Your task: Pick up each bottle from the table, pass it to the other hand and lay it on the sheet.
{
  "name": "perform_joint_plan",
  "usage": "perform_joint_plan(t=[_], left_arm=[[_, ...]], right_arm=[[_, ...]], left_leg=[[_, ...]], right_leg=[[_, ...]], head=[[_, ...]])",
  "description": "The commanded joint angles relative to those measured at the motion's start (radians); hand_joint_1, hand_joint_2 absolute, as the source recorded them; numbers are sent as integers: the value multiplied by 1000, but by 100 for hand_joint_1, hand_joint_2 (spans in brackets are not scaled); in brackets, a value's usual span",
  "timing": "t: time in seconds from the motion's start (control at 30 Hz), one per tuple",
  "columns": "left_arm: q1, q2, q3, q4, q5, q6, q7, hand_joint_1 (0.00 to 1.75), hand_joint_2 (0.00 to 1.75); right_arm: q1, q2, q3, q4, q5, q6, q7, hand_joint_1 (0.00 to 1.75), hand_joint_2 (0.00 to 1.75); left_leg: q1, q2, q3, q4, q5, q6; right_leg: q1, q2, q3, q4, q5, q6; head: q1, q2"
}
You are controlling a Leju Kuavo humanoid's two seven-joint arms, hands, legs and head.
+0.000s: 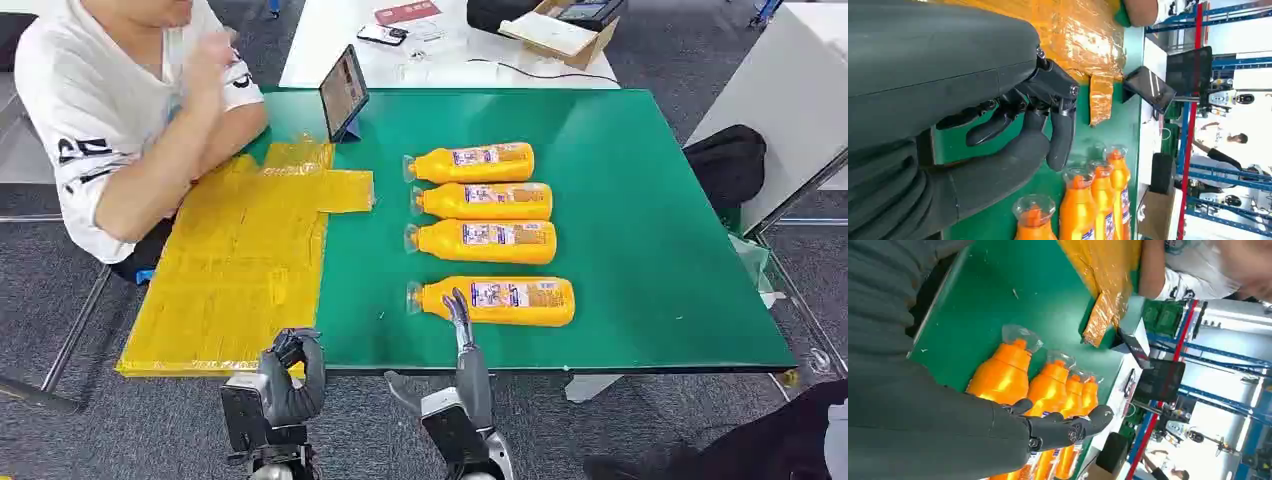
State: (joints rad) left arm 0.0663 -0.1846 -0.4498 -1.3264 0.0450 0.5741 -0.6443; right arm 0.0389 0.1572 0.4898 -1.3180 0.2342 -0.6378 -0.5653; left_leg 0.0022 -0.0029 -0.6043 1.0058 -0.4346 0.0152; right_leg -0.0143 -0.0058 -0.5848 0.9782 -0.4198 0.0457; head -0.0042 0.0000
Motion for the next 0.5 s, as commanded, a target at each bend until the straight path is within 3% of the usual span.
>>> perform_joint_plan(t=[0.03,0.13,0.17,0.2,0.5], left_arm=[[-16,27,-20,46,4,-3,6,175,175],[-16,27,-20,46,4,-3,6,175,175],[-16,27,-20,46,4,-3,6,112,175],[-17,27,-20,44,2,-2,5,0,175],[-21,27,-24,45,-5,11,2,0,175]], right_arm=[[-25,-10,-4,52,-6,4,3,0,175],[-25,-10,-4,52,-6,4,3,0,175],[-25,-10,-4,52,-6,4,3,0,175],[-28,-7,-3,57,-7,5,3,0,175],[-26,-12,-36,28,26,-30,13,0,175]], left_leg=[[0,1,5,-1,-1,-1],[0,1,4,-1,-1,-1],[0,1,4,-1,-1,-1],[0,0,3,-1,0,0],[0,1,5,-1,-1,-1]], right_leg=[[1,1,5,-1,-1,-2],[0,1,4,-1,-1,-2],[0,1,3,-1,0,-1],[0,1,2,-1,0,-1],[0,1,4,-1,-1,-2]], head=[[0,0],[0,0],[0,0],[0,0],[0,0]])
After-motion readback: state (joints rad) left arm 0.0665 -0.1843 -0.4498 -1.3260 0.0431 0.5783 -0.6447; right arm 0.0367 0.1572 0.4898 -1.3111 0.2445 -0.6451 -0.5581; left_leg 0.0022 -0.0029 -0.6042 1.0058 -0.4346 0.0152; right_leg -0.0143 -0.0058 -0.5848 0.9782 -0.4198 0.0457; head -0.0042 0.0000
